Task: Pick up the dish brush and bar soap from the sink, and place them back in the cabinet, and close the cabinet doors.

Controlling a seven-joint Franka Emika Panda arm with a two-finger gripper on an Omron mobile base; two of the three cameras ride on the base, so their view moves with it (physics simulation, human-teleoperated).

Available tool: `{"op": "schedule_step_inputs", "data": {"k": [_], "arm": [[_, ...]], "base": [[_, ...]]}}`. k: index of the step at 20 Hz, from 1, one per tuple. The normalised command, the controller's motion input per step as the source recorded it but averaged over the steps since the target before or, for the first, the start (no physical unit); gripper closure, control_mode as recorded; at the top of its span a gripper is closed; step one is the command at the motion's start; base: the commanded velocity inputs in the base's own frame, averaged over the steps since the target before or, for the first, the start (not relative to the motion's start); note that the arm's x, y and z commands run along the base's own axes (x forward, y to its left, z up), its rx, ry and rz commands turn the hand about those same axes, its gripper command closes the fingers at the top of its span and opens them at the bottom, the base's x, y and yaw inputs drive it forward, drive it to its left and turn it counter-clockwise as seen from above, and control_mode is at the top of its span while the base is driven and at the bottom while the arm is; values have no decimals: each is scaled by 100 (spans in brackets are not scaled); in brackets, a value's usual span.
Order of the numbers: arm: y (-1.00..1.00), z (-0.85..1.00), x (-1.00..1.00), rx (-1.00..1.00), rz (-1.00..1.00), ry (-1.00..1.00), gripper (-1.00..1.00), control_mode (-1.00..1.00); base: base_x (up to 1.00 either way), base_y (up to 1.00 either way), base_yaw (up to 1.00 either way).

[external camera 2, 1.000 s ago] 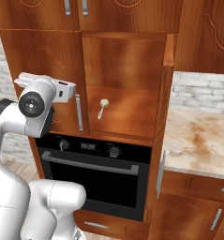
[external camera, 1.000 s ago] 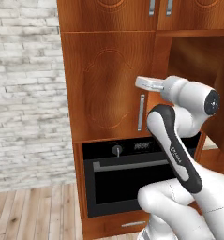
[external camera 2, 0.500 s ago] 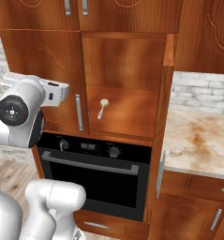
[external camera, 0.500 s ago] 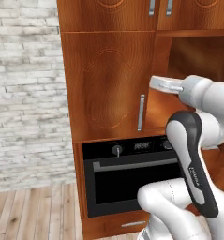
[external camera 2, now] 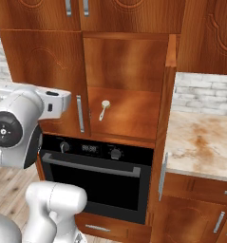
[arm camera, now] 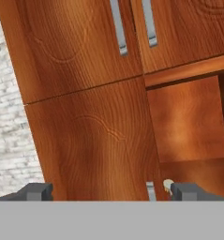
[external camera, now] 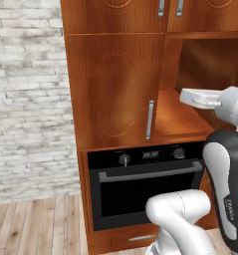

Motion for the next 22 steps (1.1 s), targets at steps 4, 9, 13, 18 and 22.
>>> {"op": "schedule_step_inputs", "data": {"k": [4, 9, 13, 18, 22], "arm": [[-24, 0, -51, -8, 0, -10, -100, -100], [-26, 0, -50, -7, -1, -8, -100, -100], [-19, 0, -42, -2, -4, -3, -100, -100], [-13, 0, -40, -3, -5, -4, -100, -100], [-5, 0, -36, -1, -7, -5, -100, -100]], "base": [[0, 0, 0], [0, 0, 0], [0, 0, 0], [0, 0, 0], [0, 0, 0]]}}
